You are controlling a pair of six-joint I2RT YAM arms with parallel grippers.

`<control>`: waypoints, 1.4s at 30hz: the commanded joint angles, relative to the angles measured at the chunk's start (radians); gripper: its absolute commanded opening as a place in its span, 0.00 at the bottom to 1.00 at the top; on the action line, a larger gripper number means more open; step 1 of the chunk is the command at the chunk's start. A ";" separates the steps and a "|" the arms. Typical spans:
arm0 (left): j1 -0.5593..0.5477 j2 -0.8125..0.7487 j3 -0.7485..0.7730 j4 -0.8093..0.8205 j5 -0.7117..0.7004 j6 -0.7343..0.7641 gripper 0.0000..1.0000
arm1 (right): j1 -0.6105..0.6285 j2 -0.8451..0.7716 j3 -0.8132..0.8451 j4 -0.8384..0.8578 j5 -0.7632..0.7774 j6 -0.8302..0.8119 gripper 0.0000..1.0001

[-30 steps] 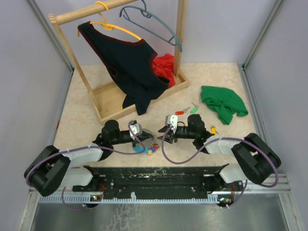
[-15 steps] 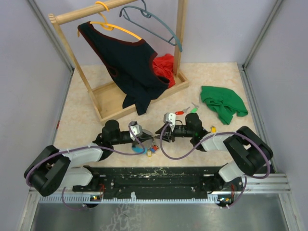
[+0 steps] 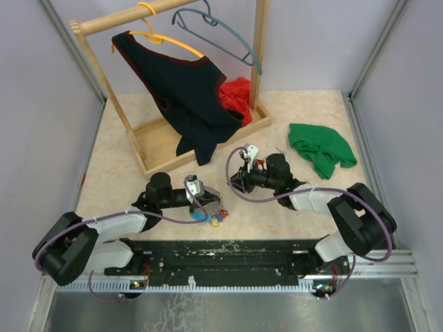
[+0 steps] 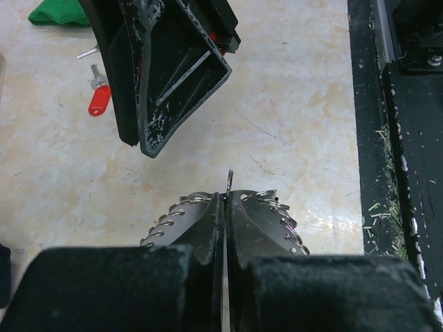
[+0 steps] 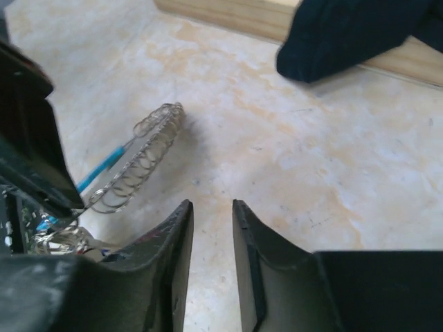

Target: Put the keys on the keyring

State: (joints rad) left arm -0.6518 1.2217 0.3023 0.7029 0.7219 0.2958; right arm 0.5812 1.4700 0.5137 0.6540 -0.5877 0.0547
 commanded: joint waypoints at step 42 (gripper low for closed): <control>0.004 -0.029 0.006 0.015 -0.205 -0.152 0.00 | -0.305 -0.275 0.091 -0.827 0.797 0.383 0.57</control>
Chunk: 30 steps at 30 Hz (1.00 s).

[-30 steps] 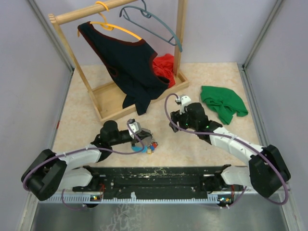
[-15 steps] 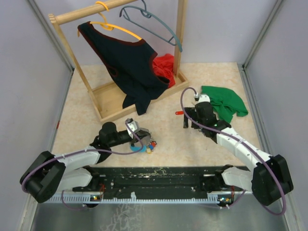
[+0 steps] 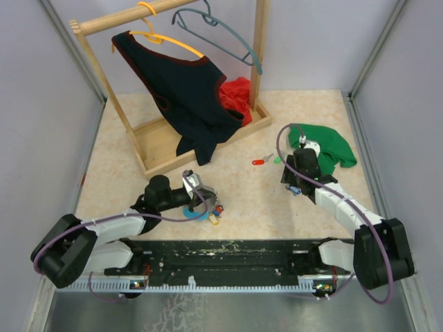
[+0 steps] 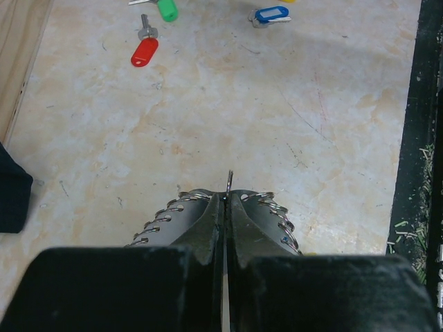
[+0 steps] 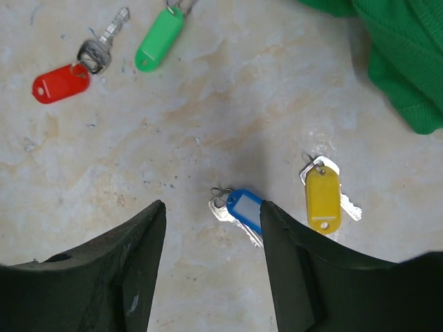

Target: Put the keys on the keyring

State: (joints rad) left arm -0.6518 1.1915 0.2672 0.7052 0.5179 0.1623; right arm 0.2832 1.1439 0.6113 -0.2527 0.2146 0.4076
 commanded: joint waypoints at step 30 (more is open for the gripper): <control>0.004 -0.023 0.050 -0.024 0.002 -0.012 0.00 | -0.006 0.231 0.089 0.027 -0.025 -0.036 0.17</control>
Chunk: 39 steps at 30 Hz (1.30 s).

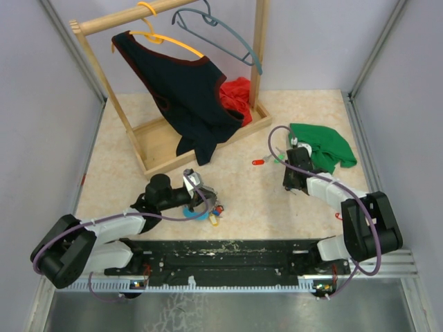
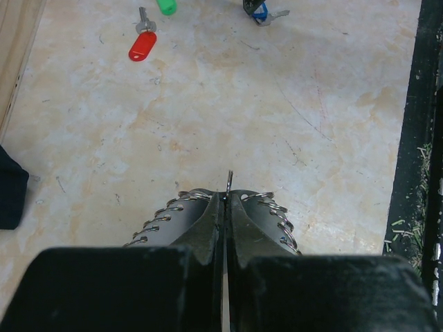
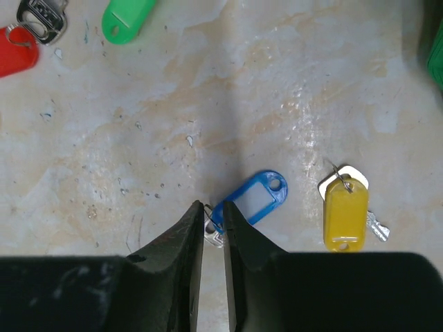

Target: Put the keys on the keyring

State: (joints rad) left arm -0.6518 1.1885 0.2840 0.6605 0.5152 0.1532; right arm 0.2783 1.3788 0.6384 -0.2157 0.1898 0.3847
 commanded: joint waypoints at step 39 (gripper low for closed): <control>0.004 -0.021 0.038 0.007 0.012 -0.004 0.00 | 0.082 0.092 0.216 -0.250 0.069 -0.053 0.00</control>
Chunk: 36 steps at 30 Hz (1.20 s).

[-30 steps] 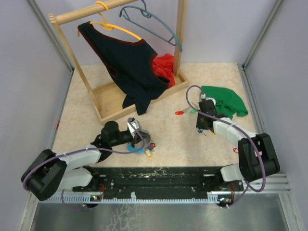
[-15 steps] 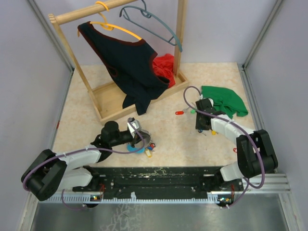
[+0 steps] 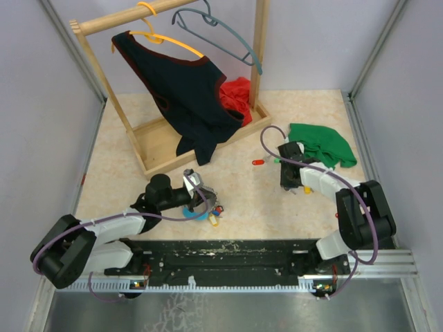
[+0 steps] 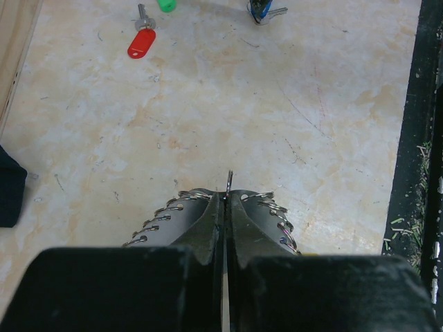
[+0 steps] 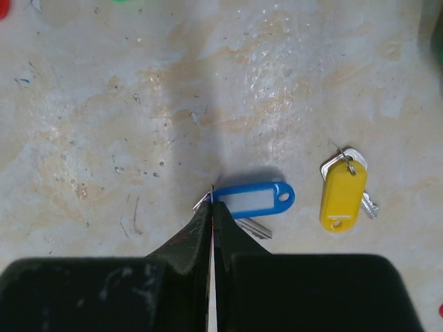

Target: Put the keys on the keyring

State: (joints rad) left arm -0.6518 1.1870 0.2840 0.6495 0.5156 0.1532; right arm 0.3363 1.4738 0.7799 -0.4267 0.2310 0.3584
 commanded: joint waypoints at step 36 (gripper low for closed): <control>0.004 -0.036 0.041 -0.007 0.035 0.010 0.00 | 0.411 0.447 0.727 -0.572 -0.066 -0.240 0.33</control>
State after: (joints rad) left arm -0.6518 1.1732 0.2970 0.6193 0.5285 0.1574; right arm 0.7368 1.9766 1.4883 -1.0168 0.1741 0.1276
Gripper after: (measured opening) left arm 0.008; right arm 0.260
